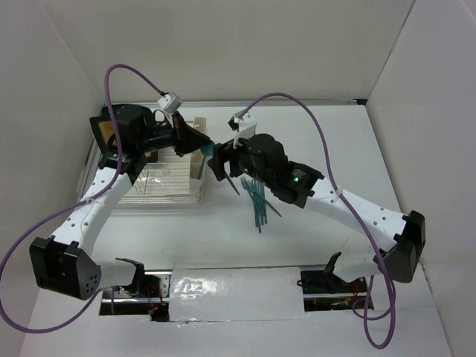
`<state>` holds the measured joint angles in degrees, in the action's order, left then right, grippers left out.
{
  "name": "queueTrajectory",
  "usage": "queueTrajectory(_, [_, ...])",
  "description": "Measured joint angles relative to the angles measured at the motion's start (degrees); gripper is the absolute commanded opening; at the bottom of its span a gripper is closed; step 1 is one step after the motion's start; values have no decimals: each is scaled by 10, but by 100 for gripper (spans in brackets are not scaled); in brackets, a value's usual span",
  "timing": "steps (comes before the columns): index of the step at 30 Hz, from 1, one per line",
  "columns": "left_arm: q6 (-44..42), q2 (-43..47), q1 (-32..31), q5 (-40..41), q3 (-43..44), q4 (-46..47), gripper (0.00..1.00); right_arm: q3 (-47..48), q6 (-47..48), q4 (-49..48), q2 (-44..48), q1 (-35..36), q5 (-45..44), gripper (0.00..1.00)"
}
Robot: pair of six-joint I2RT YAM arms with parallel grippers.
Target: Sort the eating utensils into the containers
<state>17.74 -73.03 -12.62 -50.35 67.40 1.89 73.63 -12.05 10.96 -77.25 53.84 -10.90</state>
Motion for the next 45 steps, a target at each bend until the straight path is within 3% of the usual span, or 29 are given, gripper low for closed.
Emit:
queueTrajectory(5, [-61, 17, 0, 37, 5, -28, 0, 0, -42, 66, 23, -14, -31, 100])
queueTrajectory(13, [-221, 76, -3, 111, 57, -64, 0, -70, -120, 134, 213, -74, -112, 100])
queueTrajectory(17, [-317, 94, -22, 155, 69, -58, 0, -94, -143, 162, 258, -90, -138, 100])
queueTrajectory(23, [-463, 92, -52, 185, 50, -60, 0, -122, -161, 177, 218, -110, -151, 100])
queueTrajectory(30, [-549, 53, -80, 205, 56, -111, 0, -178, -183, 184, 200, -137, -157, 100])
queueTrajectory(45, [-565, 70, -66, 207, 73, -196, 0, -181, -170, 170, 152, -252, -80, 100])
